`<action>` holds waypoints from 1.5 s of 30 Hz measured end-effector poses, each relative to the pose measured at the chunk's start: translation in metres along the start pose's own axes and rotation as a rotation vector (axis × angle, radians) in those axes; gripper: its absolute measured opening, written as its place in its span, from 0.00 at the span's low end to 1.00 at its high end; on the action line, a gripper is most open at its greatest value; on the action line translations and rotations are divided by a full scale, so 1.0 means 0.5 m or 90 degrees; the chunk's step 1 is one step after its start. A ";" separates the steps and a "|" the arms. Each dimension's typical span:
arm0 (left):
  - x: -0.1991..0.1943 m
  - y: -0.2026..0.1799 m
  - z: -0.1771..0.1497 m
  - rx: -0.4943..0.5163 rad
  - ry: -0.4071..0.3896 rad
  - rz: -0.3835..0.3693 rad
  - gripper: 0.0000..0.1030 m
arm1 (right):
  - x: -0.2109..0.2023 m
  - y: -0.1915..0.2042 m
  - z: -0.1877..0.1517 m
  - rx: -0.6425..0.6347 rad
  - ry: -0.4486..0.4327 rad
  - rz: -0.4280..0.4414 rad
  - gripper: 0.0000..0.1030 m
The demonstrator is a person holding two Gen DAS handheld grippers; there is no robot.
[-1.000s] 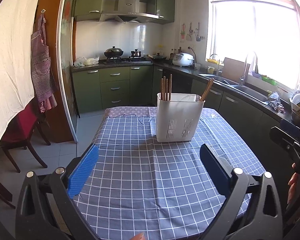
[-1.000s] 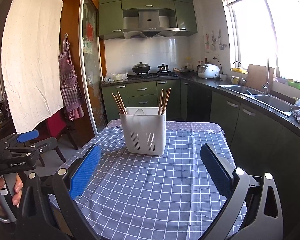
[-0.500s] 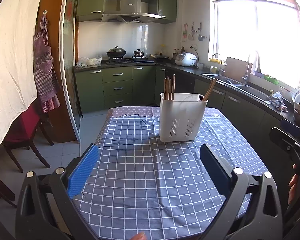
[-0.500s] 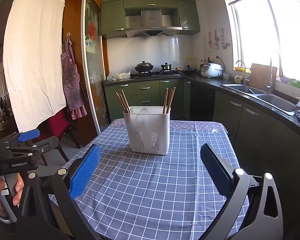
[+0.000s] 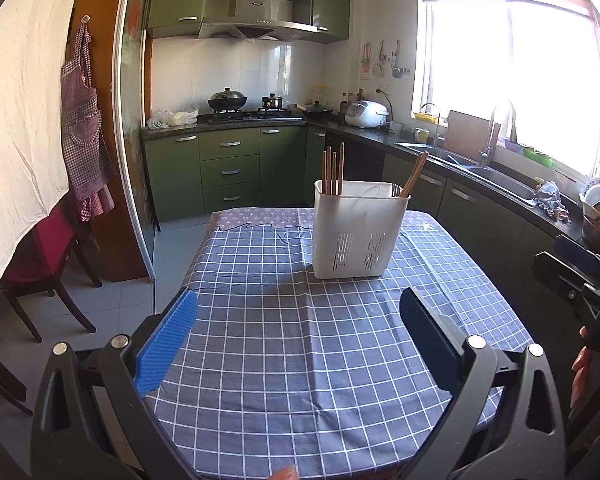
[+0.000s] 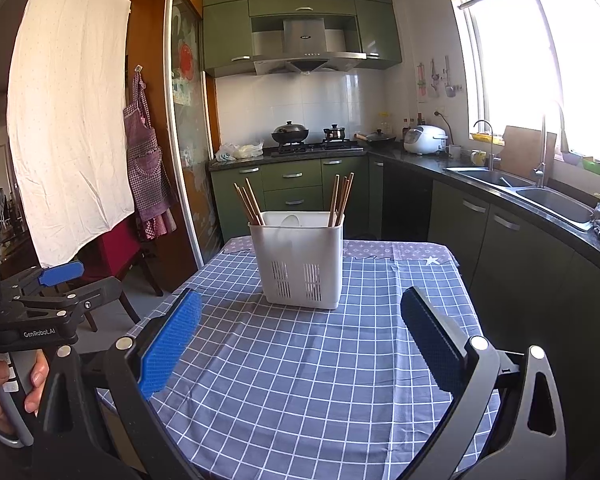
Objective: Organize utensils
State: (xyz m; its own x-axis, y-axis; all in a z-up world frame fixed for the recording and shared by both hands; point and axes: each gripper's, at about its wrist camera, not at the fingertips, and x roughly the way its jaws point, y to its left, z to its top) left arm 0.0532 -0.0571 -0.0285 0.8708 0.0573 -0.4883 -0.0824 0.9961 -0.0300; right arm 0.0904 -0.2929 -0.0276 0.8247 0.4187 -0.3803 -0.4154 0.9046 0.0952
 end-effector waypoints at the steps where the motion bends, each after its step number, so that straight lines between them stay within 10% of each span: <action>1: 0.000 0.001 0.000 -0.001 0.001 -0.003 0.93 | 0.002 0.001 0.000 0.000 0.001 0.001 0.95; 45: 0.007 0.001 -0.010 0.012 0.023 0.009 0.94 | 0.034 0.015 -0.012 -0.008 0.015 0.015 0.95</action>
State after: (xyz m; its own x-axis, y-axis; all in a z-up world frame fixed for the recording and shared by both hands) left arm 0.0540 -0.0565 -0.0344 0.8516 0.0690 -0.5196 -0.0851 0.9963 -0.0072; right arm 0.0988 -0.2794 -0.0390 0.8051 0.4383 -0.3997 -0.4402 0.8931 0.0925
